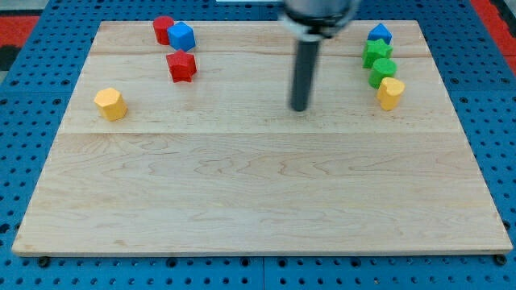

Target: Place the yellow hexagon below the yellow heart to form a vertical line

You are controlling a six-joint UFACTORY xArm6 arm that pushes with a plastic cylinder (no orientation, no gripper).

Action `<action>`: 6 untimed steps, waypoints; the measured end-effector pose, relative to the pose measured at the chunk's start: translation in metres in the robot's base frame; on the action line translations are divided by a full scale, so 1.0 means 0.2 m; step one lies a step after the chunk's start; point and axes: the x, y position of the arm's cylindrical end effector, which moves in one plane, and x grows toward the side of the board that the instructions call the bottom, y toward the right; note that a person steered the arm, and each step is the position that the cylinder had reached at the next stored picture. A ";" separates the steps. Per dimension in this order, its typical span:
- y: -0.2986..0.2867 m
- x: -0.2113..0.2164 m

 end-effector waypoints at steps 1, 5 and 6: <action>-0.37 0.39; -0.87 0.66; -0.87 0.66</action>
